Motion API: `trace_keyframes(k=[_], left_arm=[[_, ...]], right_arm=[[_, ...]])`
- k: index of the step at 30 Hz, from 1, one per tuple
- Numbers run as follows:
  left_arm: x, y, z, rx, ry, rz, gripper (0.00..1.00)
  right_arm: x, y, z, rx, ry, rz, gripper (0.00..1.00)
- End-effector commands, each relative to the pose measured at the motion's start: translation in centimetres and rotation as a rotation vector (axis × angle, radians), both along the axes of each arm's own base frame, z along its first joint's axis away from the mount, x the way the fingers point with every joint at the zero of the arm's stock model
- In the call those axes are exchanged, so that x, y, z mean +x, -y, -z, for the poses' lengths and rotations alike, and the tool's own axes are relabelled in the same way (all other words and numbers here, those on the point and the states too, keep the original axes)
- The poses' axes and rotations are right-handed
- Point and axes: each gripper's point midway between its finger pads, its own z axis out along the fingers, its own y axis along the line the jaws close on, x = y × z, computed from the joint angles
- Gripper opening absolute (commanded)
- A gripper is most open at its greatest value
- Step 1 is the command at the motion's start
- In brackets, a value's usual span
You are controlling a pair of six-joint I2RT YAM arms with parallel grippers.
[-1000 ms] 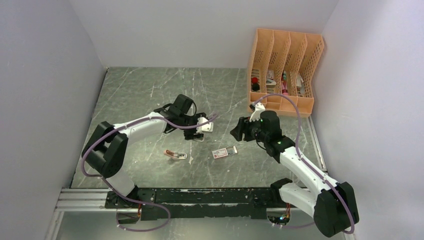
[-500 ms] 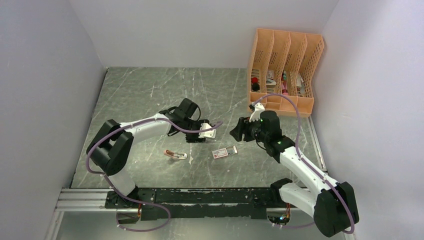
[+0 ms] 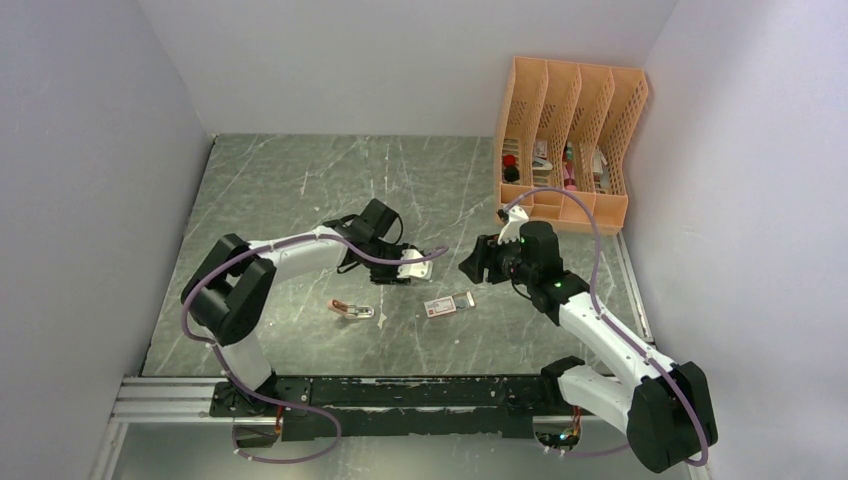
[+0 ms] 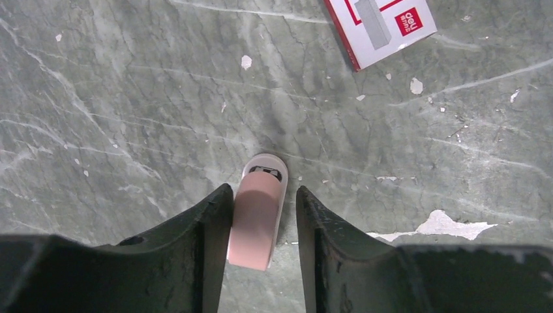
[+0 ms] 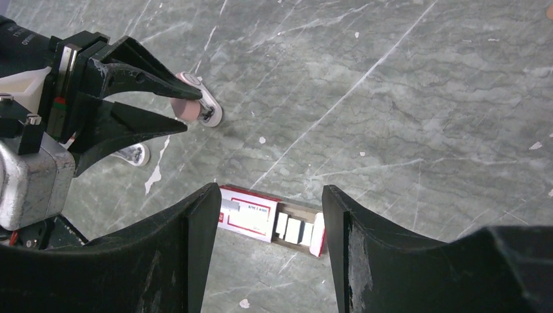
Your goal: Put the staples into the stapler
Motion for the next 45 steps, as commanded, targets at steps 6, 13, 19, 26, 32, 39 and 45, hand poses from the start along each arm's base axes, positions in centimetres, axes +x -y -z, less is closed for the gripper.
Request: trace_keyframes(k=[6, 13, 19, 26, 32, 39, 45], left_arm=[[0.3, 0.8, -0.3, -0.005, -0.022, 0.015, 0.36], [0.5, 2.2, -3.5, -0.101, -0.018, -0.002, 0.2], [1.1, 2.9, -9.1, -0.258, 0.008, -0.042, 0.07], [0.8, 2.0, -16.4, -0.537, 0.151, -0.163, 0.07], [-0.4, -0.4, -20.5, -0.774, 0.222, -0.333, 0.07], [-2.0, -2.8, -20.6, -0.816, 0.228, -0.418, 0.07], [-2.2, -4.2, -20.8, -0.84, 0.266, -0.474, 0.07]], right_arm=[[0.0, 0.1, -0.1, -0.006, 0.012, -0.007, 0.63], [0.7, -0.3, -1.8, 0.073, 0.04, 0.044, 0.64], [3.0, -2.5, -5.0, 0.207, 0.044, 0.049, 0.64], [3.9, -5.5, -8.4, 0.338, 0.037, -0.061, 0.64], [4.8, -8.6, -12.5, 0.418, 0.018, -0.178, 0.63], [3.7, -13.1, -14.3, 0.335, 0.04, -0.264, 0.63], [2.5, -15.8, -12.8, 0.226, 0.025, -0.28, 0.63]])
